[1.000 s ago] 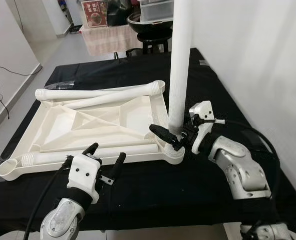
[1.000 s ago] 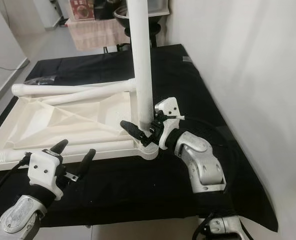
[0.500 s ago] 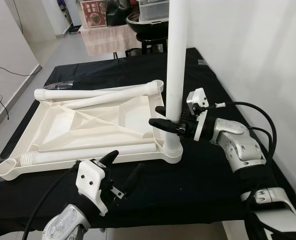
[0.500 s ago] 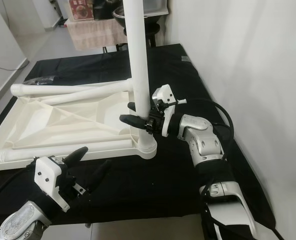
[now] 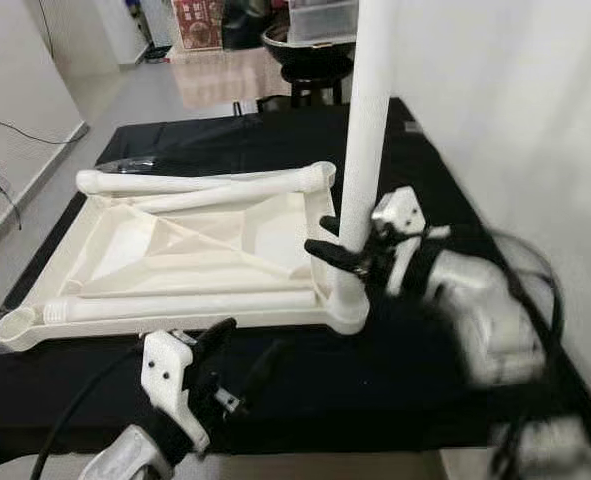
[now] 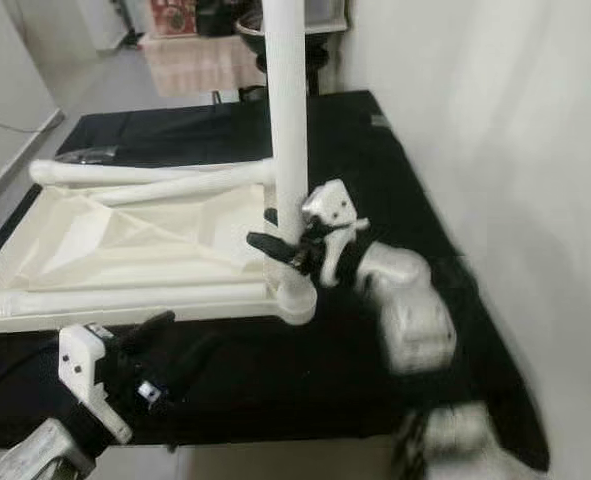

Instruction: Building children table

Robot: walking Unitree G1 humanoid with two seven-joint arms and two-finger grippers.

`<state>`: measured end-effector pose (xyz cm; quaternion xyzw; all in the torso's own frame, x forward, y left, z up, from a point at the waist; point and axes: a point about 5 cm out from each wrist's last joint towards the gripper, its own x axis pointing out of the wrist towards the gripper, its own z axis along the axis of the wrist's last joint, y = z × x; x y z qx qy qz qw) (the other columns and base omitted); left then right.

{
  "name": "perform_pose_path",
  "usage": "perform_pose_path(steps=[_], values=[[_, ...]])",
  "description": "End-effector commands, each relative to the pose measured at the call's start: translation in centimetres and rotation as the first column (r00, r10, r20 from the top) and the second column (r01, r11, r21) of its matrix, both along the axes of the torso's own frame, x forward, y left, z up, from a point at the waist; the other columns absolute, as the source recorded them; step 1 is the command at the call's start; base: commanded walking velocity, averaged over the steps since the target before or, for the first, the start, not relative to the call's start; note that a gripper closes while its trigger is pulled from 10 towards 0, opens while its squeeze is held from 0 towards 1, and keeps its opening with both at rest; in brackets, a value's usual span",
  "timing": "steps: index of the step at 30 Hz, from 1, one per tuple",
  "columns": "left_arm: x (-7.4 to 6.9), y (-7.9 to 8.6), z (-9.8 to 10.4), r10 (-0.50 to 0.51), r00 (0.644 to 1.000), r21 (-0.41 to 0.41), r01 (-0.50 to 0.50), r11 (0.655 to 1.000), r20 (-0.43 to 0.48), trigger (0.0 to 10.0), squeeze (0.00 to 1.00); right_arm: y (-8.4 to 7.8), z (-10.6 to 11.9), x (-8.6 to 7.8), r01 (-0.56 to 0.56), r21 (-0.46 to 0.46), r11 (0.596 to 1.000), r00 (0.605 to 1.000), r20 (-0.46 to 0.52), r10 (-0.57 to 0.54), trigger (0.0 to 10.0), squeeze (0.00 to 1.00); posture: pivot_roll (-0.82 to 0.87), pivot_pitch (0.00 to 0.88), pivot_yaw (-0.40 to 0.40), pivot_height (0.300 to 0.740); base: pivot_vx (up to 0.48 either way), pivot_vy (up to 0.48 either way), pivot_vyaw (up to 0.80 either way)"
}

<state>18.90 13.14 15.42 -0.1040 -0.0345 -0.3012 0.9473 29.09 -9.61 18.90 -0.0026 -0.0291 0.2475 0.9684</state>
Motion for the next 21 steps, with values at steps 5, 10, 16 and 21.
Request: perform_pose_path(steps=[5, 10, 16, 21], values=[[-0.1, 0.1, -0.8, -0.068, 0.996, -0.011, 0.068, 0.998, -0.063, 10.0, 0.0, -1.9, -1.3, 2.1, 0.139, -0.078, 0.987, 0.988, -0.062, -0.144, 0.0, 0.0, -0.05, 0.112, 0.045, 0.74, 0.0, 0.0, 0.0], [0.1, 0.0, -0.7, -0.077, 0.995, -0.026, 0.076, 0.997, -0.065, 10.0, 0.0, -0.7, -1.3, 2.0, 0.07, -0.074, 0.995, 0.995, -0.071, -0.075, 1.1, 0.0, -0.05, 0.108, 0.056, 0.74, 0.0, 0.0, 0.0], [0.5, -0.1, -0.7, -0.087, 0.993, -0.019, 0.086, 0.996, -0.076, 10.0, 0.0, -0.5, 0.9, 3.0, -0.041, -0.035, 0.999, 0.999, -0.023, 0.041, 10.0, 1.0, -0.07, 0.098, 0.06, 0.74, 0.0, 0.0, 0.0], [0.8, -0.1, -0.7, -0.072, 0.995, 0.006, 0.073, 0.997, -0.068, 10.0, 0.0, -0.1, 2.0, 3.5, -0.423, -0.1, 0.901, 0.904, 0.017, 0.426, 10.0, 1.0, -0.07, 0.09, 0.062, 0.74, 0.0, 0.0, 0.0]])
